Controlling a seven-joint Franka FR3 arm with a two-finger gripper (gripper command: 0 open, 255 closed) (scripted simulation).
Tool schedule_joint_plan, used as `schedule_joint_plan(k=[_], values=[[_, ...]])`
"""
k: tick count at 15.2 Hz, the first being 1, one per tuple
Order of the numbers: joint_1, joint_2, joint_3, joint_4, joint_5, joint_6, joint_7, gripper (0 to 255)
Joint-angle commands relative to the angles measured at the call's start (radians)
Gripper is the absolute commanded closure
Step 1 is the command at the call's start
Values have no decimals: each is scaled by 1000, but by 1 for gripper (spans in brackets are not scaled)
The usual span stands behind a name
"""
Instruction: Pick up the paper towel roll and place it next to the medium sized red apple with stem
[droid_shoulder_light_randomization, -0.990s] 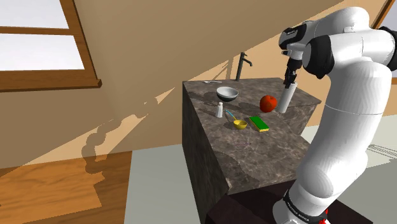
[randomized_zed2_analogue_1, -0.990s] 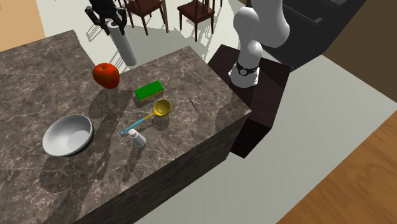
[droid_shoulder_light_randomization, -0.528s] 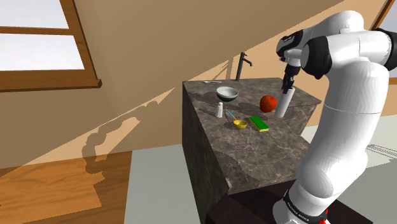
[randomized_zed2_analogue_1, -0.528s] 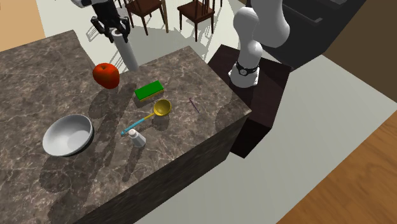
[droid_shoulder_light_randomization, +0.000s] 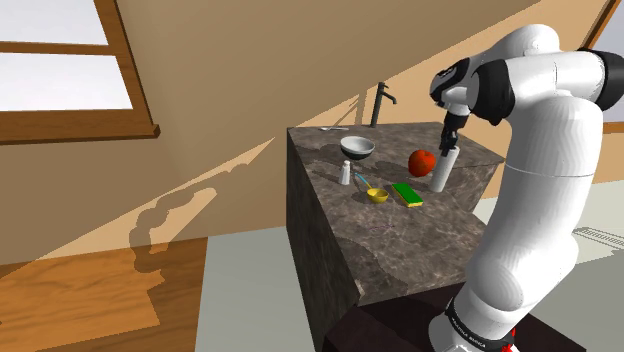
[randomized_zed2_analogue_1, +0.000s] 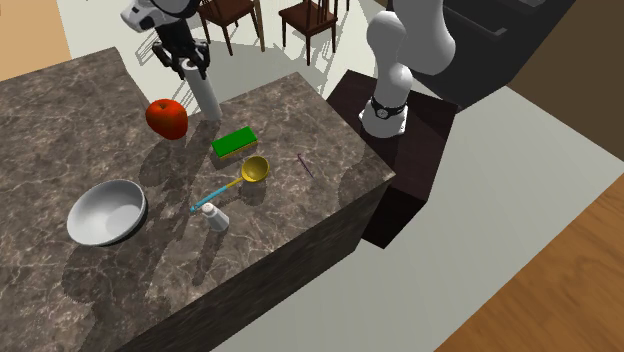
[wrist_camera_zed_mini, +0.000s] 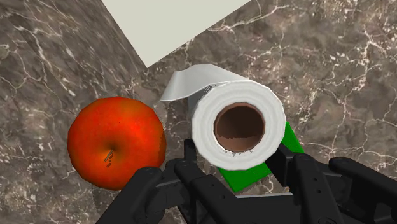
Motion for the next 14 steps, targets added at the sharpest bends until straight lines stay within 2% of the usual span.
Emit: schedule_joint_plan(k=[1,7,8,13,14], values=[[0,3,1,-6,3,8,-1,255],[0,3,1,-6,3,8,-1,255],[0,3,1,-6,3,8,-1,0],[0,3,1,-6,3,8,-1,0],[4,-11,-4,14,-10,-20,7,0]])
